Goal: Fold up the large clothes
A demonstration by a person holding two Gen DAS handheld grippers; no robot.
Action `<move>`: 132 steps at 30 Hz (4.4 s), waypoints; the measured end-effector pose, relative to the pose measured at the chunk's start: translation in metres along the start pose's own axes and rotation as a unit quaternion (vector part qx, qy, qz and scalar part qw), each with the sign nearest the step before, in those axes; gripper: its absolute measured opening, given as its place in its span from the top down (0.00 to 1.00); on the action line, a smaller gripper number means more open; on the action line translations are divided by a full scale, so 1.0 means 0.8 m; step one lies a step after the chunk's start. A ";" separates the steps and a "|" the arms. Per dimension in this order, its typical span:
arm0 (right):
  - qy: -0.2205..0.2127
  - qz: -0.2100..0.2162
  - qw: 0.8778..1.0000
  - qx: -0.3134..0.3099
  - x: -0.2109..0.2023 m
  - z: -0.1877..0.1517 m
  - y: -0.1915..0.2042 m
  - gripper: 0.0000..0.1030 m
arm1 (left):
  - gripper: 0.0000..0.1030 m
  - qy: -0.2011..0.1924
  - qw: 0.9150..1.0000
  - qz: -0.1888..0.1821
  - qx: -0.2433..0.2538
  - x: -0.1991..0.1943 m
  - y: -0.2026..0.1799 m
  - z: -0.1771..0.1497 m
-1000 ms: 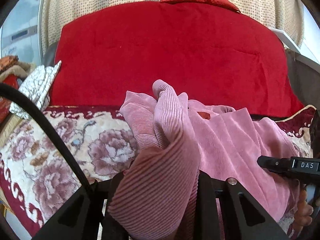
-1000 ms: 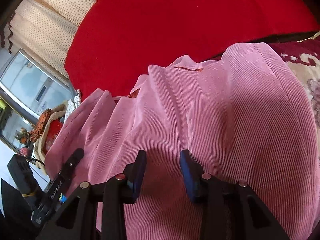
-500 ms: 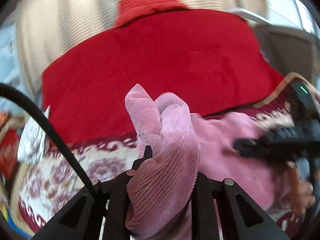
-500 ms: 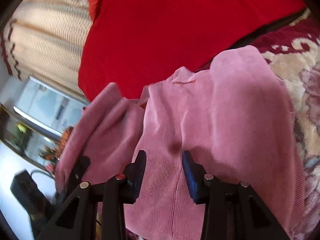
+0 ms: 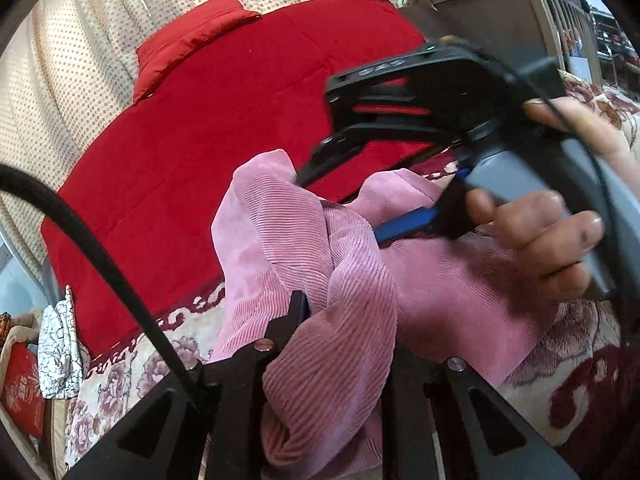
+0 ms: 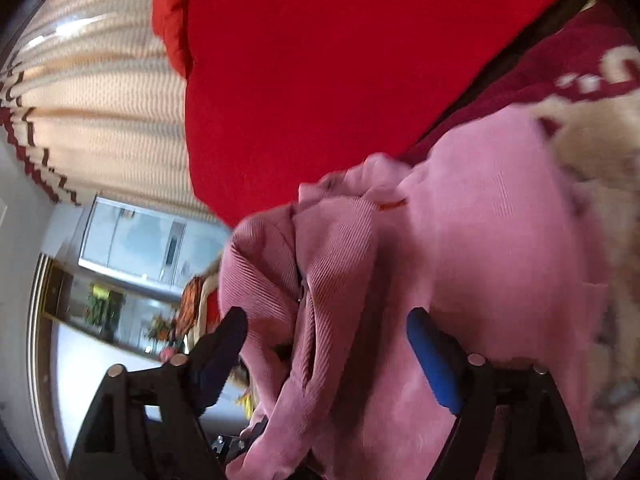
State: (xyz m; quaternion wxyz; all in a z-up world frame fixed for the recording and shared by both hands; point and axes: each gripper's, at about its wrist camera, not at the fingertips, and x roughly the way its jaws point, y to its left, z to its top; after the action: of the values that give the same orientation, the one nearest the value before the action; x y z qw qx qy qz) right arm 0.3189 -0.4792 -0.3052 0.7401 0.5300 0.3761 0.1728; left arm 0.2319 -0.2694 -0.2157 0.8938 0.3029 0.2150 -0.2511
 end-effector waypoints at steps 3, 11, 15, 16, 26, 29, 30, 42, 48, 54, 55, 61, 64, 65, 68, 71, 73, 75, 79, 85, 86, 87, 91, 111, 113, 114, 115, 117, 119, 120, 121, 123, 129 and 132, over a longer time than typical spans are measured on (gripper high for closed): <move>0.027 0.028 0.999 -0.008 0.019 -0.002 0.010 0.18 | 0.84 -0.007 1.000 -0.017 -0.003 -0.005 0.005 -0.001; 0.010 0.018 0.997 -0.081 0.045 -0.008 0.066 0.07 | 0.84 -0.022 0.999 -0.042 0.008 -0.015 0.010 -0.006; 0.028 -0.057 0.994 -0.089 0.072 -0.006 0.053 0.68 | 0.87 -0.015 0.997 -0.072 0.011 -0.016 0.010 -0.001; 0.027 -0.068 0.993 -0.092 0.071 -0.007 0.051 0.70 | 0.87 -0.015 0.997 -0.078 0.012 -0.019 0.009 0.003; -0.103 -0.054 0.979 -0.168 -0.069 0.001 0.085 0.76 | 0.86 -0.064 0.976 -0.205 0.029 -0.053 -0.044 0.089; -0.113 -0.070 0.980 -0.147 -0.093 0.015 0.044 0.77 | 0.73 -0.039 0.974 -0.220 0.027 -0.047 -0.045 0.081; -0.107 -0.077 0.982 -0.139 -0.086 0.021 0.031 0.77 | 0.68 -0.031 0.971 -0.235 0.024 -0.049 -0.038 0.073; -0.076 -0.168 0.979 -0.081 -0.102 0.022 -0.017 0.40 | 0.32 -0.027 0.995 -0.099 0.006 -0.055 0.072 0.017; -0.150 -0.157 0.959 -0.181 -0.171 -0.039 0.078 0.40 | 0.31 -0.006 0.988 -0.113 -0.102 -0.009 0.116 -0.009; -0.111 -0.128 0.963 -0.210 -0.127 -0.066 0.128 0.62 | 0.34 0.017 0.975 -0.188 -0.119 0.017 0.077 -0.020; -0.096 -0.135 0.964 -0.208 -0.113 -0.065 0.128 0.63 | 0.34 0.017 0.971 -0.205 -0.125 0.018 0.074 -0.020; -0.054 -0.223 0.958 -0.170 -0.079 -0.059 0.082 0.63 | 0.33 0.002 0.963 -0.250 -0.099 0.030 0.030 -0.012; -0.045 -0.246 0.960 -0.129 -0.082 -0.046 0.028 0.66 | 0.32 -0.004 0.955 -0.270 -0.124 0.029 0.051 -0.018; -0.047 -0.243 0.961 -0.127 -0.082 -0.045 0.025 0.81 | 0.32 -0.014 0.951 -0.279 -0.132 0.025 0.061 -0.021; -0.063 -0.314 0.931 -0.177 -0.074 -0.049 0.028 0.92 | 0.32 -0.073 0.957 -0.250 -0.128 -0.003 0.096 -0.026; -0.069 -0.319 0.930 -0.172 -0.077 -0.048 0.022 0.92 | 0.32 -0.077 0.960 -0.231 -0.140 0.001 0.121 -0.033; -0.068 -0.328 0.925 -0.177 -0.076 -0.047 0.025 0.92 | 0.32 -0.037 0.962 -0.226 -0.147 0.030 0.117 -0.042; -0.070 -0.337 0.921 -0.181 -0.061 -0.054 0.042 0.91 | 0.32 0.000 0.960 -0.236 -0.149 0.056 0.106 -0.056; -0.080 -0.352 0.911 -0.200 -0.072 -0.077 0.085 0.85 | 0.32 -0.005 0.964 -0.229 -0.134 0.052 0.107 -0.053; -0.081 -0.307 0.914 -0.251 -0.083 -0.147 0.149 0.85 | 0.32 0.006 0.969 -0.210 -0.127 0.052 0.097 -0.057; -0.066 -0.308 0.916 -0.248 -0.077 -0.158 0.145 0.86 | 0.32 0.006 0.971 -0.208 -0.117 0.048 0.094 -0.054; -0.052 -0.328 0.911 -0.244 -0.067 -0.166 0.132 0.87 | 0.32 0.005 0.973 -0.207 -0.107 0.043 0.091 -0.054; -0.046 -0.358 0.900 -0.243 -0.050 -0.171 0.074 0.93 | 0.32 -0.021 0.973 -0.203 -0.107 0.023 0.101 -0.047; -0.028 -0.356 0.902 -0.242 0.028 0.023 0.147 0.87 | 0.31 -0.002 0.966 -0.237 -0.101 0.049 0.070 -0.050; -0.019 -0.372 0.898 -0.235 0.057 0.047 0.136 0.86 | 0.31 -0.002 0.968 -0.230 -0.100 0.050 0.071 -0.051; 0.003 -0.379 0.898 -0.226 0.076 0.059 0.119 0.86 | 0.31 -0.001 0.968 -0.228 -0.099 0.052 0.072 -0.051; 0.024 -0.390 0.895 -0.216 0.093 0.068 0.102 0.88 | 0.31 0.000 0.968 -0.229 -0.101 0.054 0.074 -0.051; 0.063 -0.437 0.879 -0.181 0.129 0.078 0.056 0.89 | 0.31 0.001 0.968 -0.231 -0.101 0.055 0.075 -0.051; 0.050 -0.431 0.882 -0.181 0.129 0.074 0.056 0.89 | 0.31 -0.002 0.970 -0.226 -0.094 0.052 0.074 -0.051; 0.037 -0.424 0.887 -0.182 0.121 0.071 0.064 0.89 | 0.31 -0.006 0.971 -0.221 -0.091 0.050 0.073 -0.052; 0.020 -0.413 0.892 -0.183 0.108 0.066 0.073 0.89 | 0.31 -0.009 0.972 -0.218 -0.092 0.048 0.073 -0.053; -0.006 -0.392 0.901 -0.188 0.080 0.051 0.094 0.88 | 0.29 -0.010 0.972 -0.212 -0.098 0.045 0.075 -0.054; -0.037 -0.394 0.889 -0.228 0.002 -0.053 0.148 0.88 | 0.25 -0.005 0.974 -0.197 -0.108 0.044 0.075 -0.056; -0.043 -0.407 0.884 -0.224 -0.028 -0.101 0.136 0.88 | 0.25 -0.001 0.977 -0.188 -0.104 0.042 0.072 -0.054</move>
State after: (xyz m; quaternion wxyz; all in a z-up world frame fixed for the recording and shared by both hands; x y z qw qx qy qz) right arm 0.2599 -0.3994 -0.2101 0.8600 0.1571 0.4776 -0.0871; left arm 0.2818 -0.2123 -0.2400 0.8573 0.1625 0.2922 -0.3914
